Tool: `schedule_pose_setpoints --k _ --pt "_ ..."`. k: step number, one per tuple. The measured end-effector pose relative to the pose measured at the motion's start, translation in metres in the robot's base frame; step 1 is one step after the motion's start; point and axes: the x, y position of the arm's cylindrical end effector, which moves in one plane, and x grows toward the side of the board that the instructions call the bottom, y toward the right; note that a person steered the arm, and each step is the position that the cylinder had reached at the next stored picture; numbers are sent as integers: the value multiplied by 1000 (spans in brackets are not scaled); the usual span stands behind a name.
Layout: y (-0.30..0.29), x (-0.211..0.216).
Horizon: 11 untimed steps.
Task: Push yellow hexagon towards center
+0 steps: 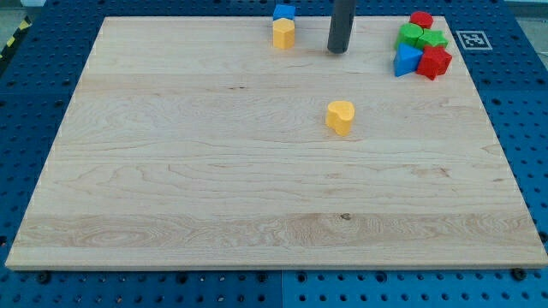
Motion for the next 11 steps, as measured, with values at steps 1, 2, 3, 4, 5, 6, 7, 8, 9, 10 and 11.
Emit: schedule_pose_setpoints --k 1,2,3,4,5,6,7,8,9,10,11 --pt "0 0" --pt "0 0" --pt "-2 -11" --pt "-22 -37" --pt "-27 -66" --pt "-26 -70" --pt "-47 -71" --pt "-75 -70" --pt "-79 -70" --pt "-76 -52" --pt "-93 -50"
